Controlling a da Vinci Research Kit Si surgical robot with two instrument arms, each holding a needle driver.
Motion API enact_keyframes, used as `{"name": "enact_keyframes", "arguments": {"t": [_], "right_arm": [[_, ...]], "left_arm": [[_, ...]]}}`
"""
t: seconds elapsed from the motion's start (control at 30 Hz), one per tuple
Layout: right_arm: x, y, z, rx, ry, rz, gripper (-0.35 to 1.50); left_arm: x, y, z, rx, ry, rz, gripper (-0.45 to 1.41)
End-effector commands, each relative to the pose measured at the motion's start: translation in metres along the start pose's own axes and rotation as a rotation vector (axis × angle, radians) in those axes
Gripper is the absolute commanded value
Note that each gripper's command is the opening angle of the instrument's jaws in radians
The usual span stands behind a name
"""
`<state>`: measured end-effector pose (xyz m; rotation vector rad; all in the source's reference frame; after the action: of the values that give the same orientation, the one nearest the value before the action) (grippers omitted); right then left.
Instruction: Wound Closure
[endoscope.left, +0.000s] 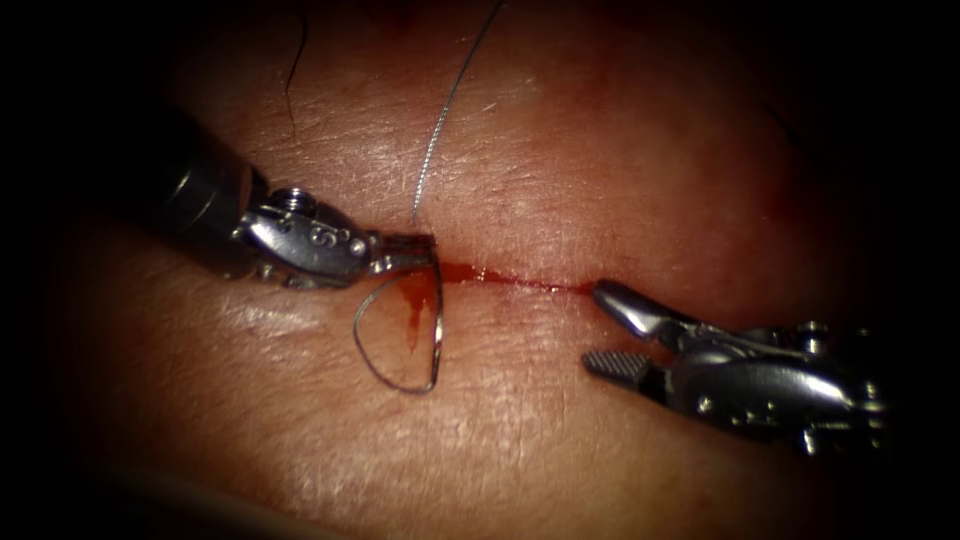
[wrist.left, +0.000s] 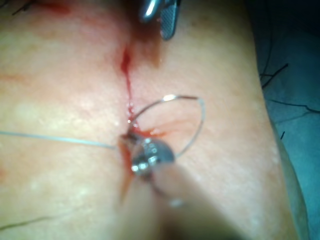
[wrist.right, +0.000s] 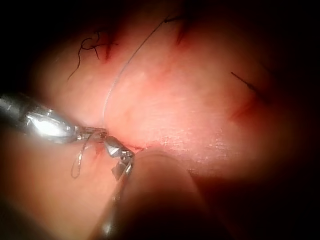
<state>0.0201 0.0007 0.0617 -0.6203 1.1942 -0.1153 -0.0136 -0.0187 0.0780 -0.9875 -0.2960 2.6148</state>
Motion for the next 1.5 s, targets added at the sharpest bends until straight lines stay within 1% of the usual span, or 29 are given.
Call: {"name": "enact_keyframes", "arguments": {"t": [0.03,0.1,0.13,0.23,0.33,0.4,0.47,0.5,0.53,0.57,0.6,0.63,0.67,0.73,0.77,0.83,0.9,0.97,1.0,1.03,1.1,1.17,1.27,1.33,1.37,1.4,1.43,1.47,1.5], "right_arm": [[0.0001,-0.0005,0.0015,-0.005,0.000,0.018,1.46],[0.0002,-0.0005,0.0018,-0.003,-0.003,0.019,1.46],[0.0002,-0.0003,0.0026,-0.002,0.001,0.026,1.46],[0.0004,0.0001,0.0042,0.005,0.021,0.030,1.45],[0.0004,0.0004,0.0056,0.012,0.040,0.038,1.45],[0.0002,0.0005,0.0066,0.014,0.048,0.045,1.45],[0.0001,0.0006,0.0071,0.014,0.049,0.050,1.45],[0.0000,0.0006,0.0074,0.015,0.053,0.051,1.45],[0.0000,0.0006,0.0074,0.015,0.053,0.051,1.45],[-0.0001,0.0006,0.0074,0.017,0.058,0.057,1.43],[-0.0001,0.0006,0.0074,0.017,0.058,0.057,1.43],[0.0000,0.0008,0.0074,0.017,0.057,0.058,1.43],[0.0000,0.0008,0.0073,0.018,0.057,0.059,1.43],[0.0000,0.0010,0.0074,0.020,0.056,0.060,1.41],[0.0001,0.0011,0.0074,0.020,0.055,0.061,1.41],[0.0002,0.0010,0.0074,0.018,0.057,0.061,1.41],[0.0002,0.0010,0.0074,0.018,0.058,0.061,1.41],[0.0003,0.0009,0.0073,0.018,0.058,0.060,1.41],[0.0004,0.0008,0.0073,0.019,0.059,0.060,1.41],[0.0005,0.0008,0.0072,0.019,0.060,0.060,1.41],[0.0006,0.0008,0.0071,0.019,0.061,0.060,1.41],[0.0006,0.0008,0.0071,0.021,0.064,0.060,1.41],[0.0006,0.0008,0.0070,0.021,0.064,0.060,1.41],[0.0006,0.0009,0.0070,0.021,0.064,0.061,1.40],[0.0006,0.0010,0.0070,0.021,0.064,0.062,1.38],[0.0006,0.0011,0.0070,0.021,0.064,0.063,1.38],[0.0006,0.0014,0.0070,0.021,0.063,0.065,1.36],[0.0006,0.0014,0.0070,0.021,0.063,0.065,1.36],[0.0007,0.0015,0.0070,0.022,0.063,0.072,1.36]], "left_arm": [[-0.0006,0.0009,0.0005,-0.038,-0.005,-0.042,-0.45],[-0.0006,0.0010,0.0004,-0.064,0.004,-0.069,-0.45],[-0.0005,0.0013,0.0004,-0.120,0.022,-0.138,-0.45],[-0.0004,0.0020,0.0001,-0.226,0.046,-0.251,-0.45],[-0.0003,0.0025,-0.0004,-0.316,0.047,-0.353,-0.45],[-0.0001,0.0026,-0.0010,-0.400,0.044,-0.446,-0.45],[0.0001,0.0024,-0.0014,-0.455,0.048,-0.515,-0.45],[0.0003,0.0020,-0.0020,-0.513,0.026,-0.613,-0.45],[0.0003,0.0020,-0.0020,-0.513,0.026,-0.613,-0.45],[0.0006,0.0019,-0.0025,-0.558,0.003,-0.709,-0.45],[0.0006,0.0019,-0.0025,-0.558,0.003,-0.709,-0.45],[0.0010,0.0019,-0.0032,-0.614,0.012,-0.745,-0.45],[0.0012,0.0020,-0.0034,-0.630,0.016,-0.747,-0.45],[0.0017,0.0020,-0.0040,-0.634,0.028,-0.746,-0.45],[0.0028,0.0014,-0.0048,-0.589,0.060,-0.758,-0.45],[0.0044,0.0000,-0.0061,-0.519,0.111,-0.709,-0.45],[0.0048,-0.0005,-0.0063,-0.496,0.127,-0.697,-0.45],[0.0055,-0.0017,-0.0068,-0.445,0.148,-0.650,-0.45],[0.0058,-0.0025,-0.0069,-0.395,0.162,-0.613,-0.45],[0.0059,-0.0031,-0.0067,-0.347,0.169,-0.577,-0.45],[0.0058,-0.0033,-0.0066,-0.333,0.171,-0.562,-0.45],[0.0055,-0.0039,-0.0061,-0.294,0.172,-0.532,-0.45],[0.0052,-0.0044,-0.0060,-0.271,0.168,-0.541,-0.45],[0.0051,-0.0045,-0.0060,-0.315,0.168,-0.542,-0.45],[0.0049,-0.0042,-0.0061,-0.381,0.160,-0.592,-0.45],[0.0048,-0.0039,-0.0060,-0.412,0.154,-0.622,-0.45],[0.0045,-0.0029,-0.0058,-0.488,0.125,-0.684,-0.45],[0.0045,-0.0029,-0.0058,-0.488,0.125,-0.684,-0.45],[0.0044,-0.0023,-0.0056,-0.519,0.112,-0.708,-0.45]]}}
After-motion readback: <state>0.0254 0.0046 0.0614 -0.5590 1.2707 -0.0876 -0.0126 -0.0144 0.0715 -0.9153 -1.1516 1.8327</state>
